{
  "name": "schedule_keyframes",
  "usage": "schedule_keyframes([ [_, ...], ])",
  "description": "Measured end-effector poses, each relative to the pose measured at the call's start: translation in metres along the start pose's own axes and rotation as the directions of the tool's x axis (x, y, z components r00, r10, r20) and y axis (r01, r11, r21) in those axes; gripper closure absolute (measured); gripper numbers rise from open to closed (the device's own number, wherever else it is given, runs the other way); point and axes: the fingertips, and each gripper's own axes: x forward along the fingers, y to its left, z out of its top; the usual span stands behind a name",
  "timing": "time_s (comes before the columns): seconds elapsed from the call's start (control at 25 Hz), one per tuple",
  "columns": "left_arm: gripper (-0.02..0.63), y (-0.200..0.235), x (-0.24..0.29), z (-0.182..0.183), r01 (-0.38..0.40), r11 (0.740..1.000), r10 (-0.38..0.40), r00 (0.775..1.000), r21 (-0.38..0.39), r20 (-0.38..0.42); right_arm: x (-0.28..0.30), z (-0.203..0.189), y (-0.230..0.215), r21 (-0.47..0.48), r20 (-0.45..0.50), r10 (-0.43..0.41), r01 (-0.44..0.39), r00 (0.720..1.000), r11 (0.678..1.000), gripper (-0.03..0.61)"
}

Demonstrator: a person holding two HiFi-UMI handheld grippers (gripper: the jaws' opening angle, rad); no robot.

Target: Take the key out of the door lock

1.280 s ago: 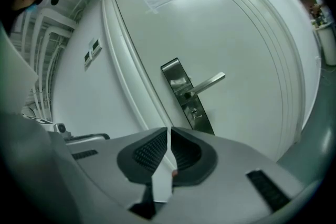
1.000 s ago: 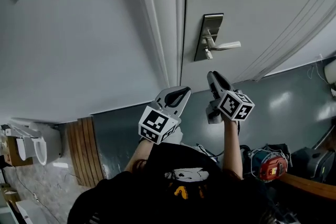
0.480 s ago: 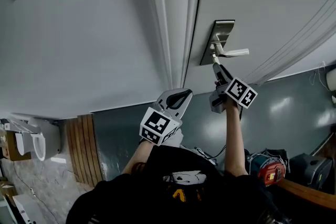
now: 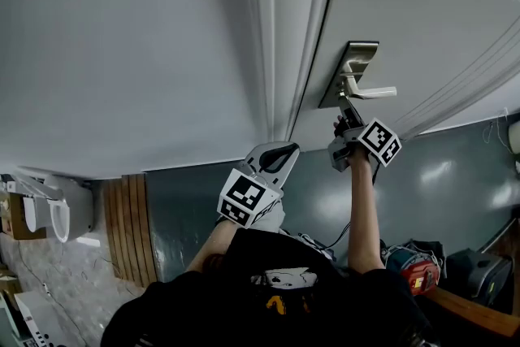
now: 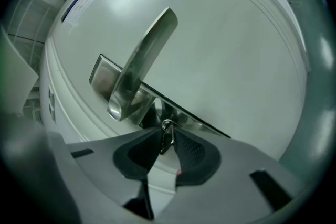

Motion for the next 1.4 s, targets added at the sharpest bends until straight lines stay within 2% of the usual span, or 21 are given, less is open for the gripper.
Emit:
schedule_keyframes([
  [0.16,0.603,0.006,0.001,0.000,-0.007,1.000,0.007,1.000,-0.002,-0.005,0.001,-0.001,0.000,0.082,0.012,0.028,-0.029,1.000,0.996,0.520],
  [0.36,0.603,0.005,0.003,0.000,-0.001,1.000,0.001,1.000,0.003,-0.011,0.001,-0.002,-0.002,0.276,0.071,0.063,-0.080,0.996,0.958,0.548],
  [0.6,0.603,-0.004,0.003,0.000,0.012,1.000,-0.012,1.000,0.023,-0.020,-0.001,-0.002,-0.003,0.299,0.083,0.044,-0.066,0.996,0.952,0.551],
  [0.8,0.603,-0.005,0.000,-0.003,0.002,0.999,-0.001,1.000,0.032,-0.030,-0.002,-0.002,-0.006,0.362,0.105,0.041,-0.077,0.994,0.929,0.555],
  [1.08,0.603,-0.002,-0.006,-0.002,-0.016,0.999,0.017,0.999,0.032,-0.033,-0.003,-0.002,-0.007,0.388,0.123,0.035,-0.081,0.992,0.918,0.557],
  [1.4,0.603,-0.004,-0.003,-0.002,-0.009,0.999,0.010,0.999,0.034,-0.034,-0.004,-0.003,-0.006,0.447,0.136,0.025,-0.084,0.990,0.891,0.558],
])
